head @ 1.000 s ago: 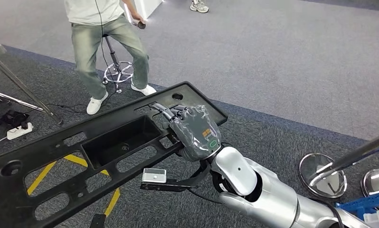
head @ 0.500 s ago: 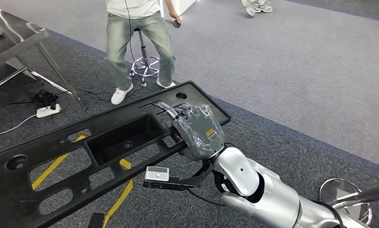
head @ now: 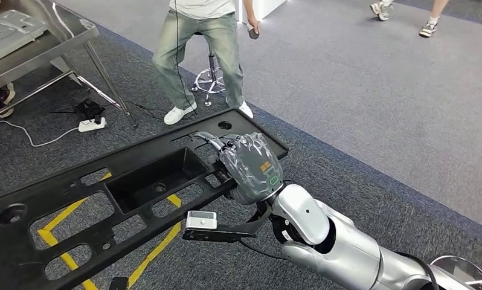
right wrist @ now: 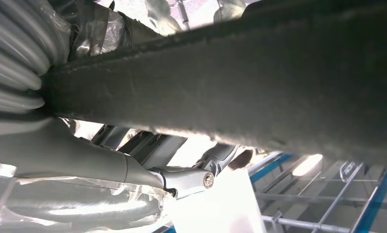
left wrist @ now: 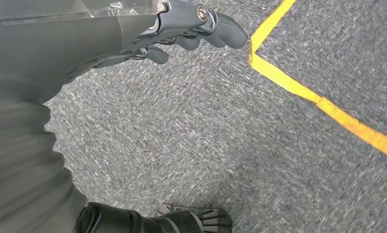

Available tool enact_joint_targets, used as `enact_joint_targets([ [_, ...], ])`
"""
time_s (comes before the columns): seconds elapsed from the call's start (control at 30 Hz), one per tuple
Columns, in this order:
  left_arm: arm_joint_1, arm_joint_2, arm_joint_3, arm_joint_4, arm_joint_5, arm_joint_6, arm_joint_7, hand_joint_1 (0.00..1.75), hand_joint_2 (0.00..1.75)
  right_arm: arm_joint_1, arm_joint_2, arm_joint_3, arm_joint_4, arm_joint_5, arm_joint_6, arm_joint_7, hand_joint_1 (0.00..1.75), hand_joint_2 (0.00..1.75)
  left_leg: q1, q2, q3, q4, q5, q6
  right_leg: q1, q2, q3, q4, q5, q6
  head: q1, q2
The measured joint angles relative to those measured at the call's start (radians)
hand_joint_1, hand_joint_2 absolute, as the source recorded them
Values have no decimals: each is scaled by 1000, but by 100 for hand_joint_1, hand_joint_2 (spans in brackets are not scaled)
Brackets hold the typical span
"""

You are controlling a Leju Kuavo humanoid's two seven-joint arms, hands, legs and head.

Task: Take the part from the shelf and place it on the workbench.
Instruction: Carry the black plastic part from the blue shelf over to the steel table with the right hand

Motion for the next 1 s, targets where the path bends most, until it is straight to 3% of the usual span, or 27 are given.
enact_joint_targets([
  [0.07, -2, 2, 0, 0, -1, 1, 1, 0, 175, 0, -6, -5, -5, 1, 4, 14, 175, 175, -15, 31, 45, -84, 16, 13, 1, -18, 9, -6, -4, 7, 0, 0],
  [0.1, -2, 3, 0, 0, -1, 1, 2, 0, 175, 1, -11, -8, -9, 3, 7, 23, 175, 175, -20, 35, 49, -89, 13, 17, 1, -26, 11, -10, -5, 11, 0, 0],
  [0.17, 1, 6, 0, 0, -3, 2, 4, 0, 175, 4, -23, -14, -17, 9, 15, 42, 175, 175, -19, 17, 55, -101, 18, 23, 0, -35, 17, -13, -10, 22, 0, 0],
  [0.23, 4, 8, 0, 0, -6, 2, 6, 0, 175, 13, -43, -25, -29, 18, 21, 61, 175, 175, -11, -1, 68, -117, 24, 31, -2, -1, 7, 20, -33, 32, 2, 0],
  [0.3, 1, 8, 0, 0, -9, 2, 7, 0, 175, 27, -66, -40, -44, 24, 27, 76, 175, 175, -7, -21, 76, -124, 25, 38, -4, 48, -48, 128, -83, 37, 5, 0],
  [0.33, -1, 8, 0, 0, -10, 2, 7, 0, 175, 34, -77, -46, -49, 26, 29, 81, 175, 175, -7, -32, 77, -122, 24, 41, -4, 59, -86, 194, -106, 39, 6, 0],
  [0.37, -1, 8, 0, 0, -11, 2, 7, 0, 175, 42, -85, -49, -52, 26, 30, 84, 175, 175, -7, -44, 77, -121, 22, 43, -5, 63, -118, 241, -116, 41, 7, 0],
  [0.4, -1, 8, 0, 0, -12, 2, 7, 0, 175, 49, -93, -52, -54, 29, 31, 88, 175, 175, -6, -58, 77, -118, 20, 43, -6, 65, -135, 256, -106, 43, 7, 0],
  [0.43, 0, 8, -1, 0, -13, 2, 7, 0, 175, 55, -100, -54, -58, 32, 32, 93, 175, 175, -5, -70, 77, -114, 18, 41, -9, 66, -133, 234, -77, 45, 7, 0],
  [0.47, 0, 8, -1, 0, -14, 2, 7, 0, 175, 61, -107, -57, -64, 38, 32, 99, 175, 175, -3, -84, 77, -108, 14, 39, -12, 71, -113, 178, -36, 47, 7, 0],
  [0.53, 0, 7, -3, 0, -19, 2, 7, 0, 175, 73, -120, -67, -78, 48, 33, 112, 175, 175, 1, -109, 73, -90, 4, 28, -18, 103, -60, 58, 19, 48, 7, 0],
  [0.6, -2, 7, -6, 0, -22, 3, 6, 0, 175, 86, -129, -78, -91, 55, 34, 122, 175, 175, 3, -129, 64, -80, -1, 17, -19, 126, -36, 10, 26, 43, 7, 0],
  [0.67, -1, 7, -7, 0, -22, 4, 5, 0, 175, 96, -137, -88, -101, 59, 35, 125, 175, 175, 5, -145, 58, -82, 2, 6, -15, 113, -35, 6, 29, 32, 8, 0],
  [0.7, 1, 6, -8, 0, -21, 4, 3, 0, 175, 99, -140, -94, -104, 60, 35, 126, 175, 175, 6, -136, 55, -78, 0, 1, -15, 104, -33, 3, 31, 26, 8, 0],
  [0.77, 1, 4, -8, 0, -16, 6, -1, 0, 175, 104, -146, -105, -110, 61, 32, 125, 175, 175, 6, -89, 30, -29, -29, -7, -17, 86, -28, -5, 34, 15, 4, 0],
  [0.83, -2, 3, -9, 0, -8, 9, -6, 0, 175, 112, -148, -117, -116, 61, 25, 123, 175, 175, 8, -43, -26, 84, -84, -15, -15, 66, -25, -8, 33, 8, 0, 0],
  [0.9, -2, 3, -9, 0, 0, 12, -8, 0, 175, 124, -150, -124, -119, 60, 20, 120, 175, 175, 12, -33, -82, 190, -122, -20, -14, 45, -24, -8, 30, 6, 0, 0],
  [0.93, 0, 3, -9, 0, 5, 12, -8, 0, 175, 129, -151, -127, -119, 60, 18, 118, 175, 175, 13, -31, -90, 203, -117, -21, -14, 34, -24, -7, 28, 7, 0, 0],
  [0.97, 1, 4, -9, 0, 8, 13, -7, 0, 175, 133, -152, -129, -120, 60, 17, 117, 175, 175, 13, -28, -78, 176, -94, -21, -13, 23, -22, -7, 27, 8, 0, 0],
  [1.0, 3, 4, -9, 0, 10, 13, -6, 0, 175, 135, -152, -132, -120, 60, 16, 116, 175, 175, 14, -19, -46, 114, -58, -19, -13, 12, -20, -7, 24, 10, 0, 0],
])
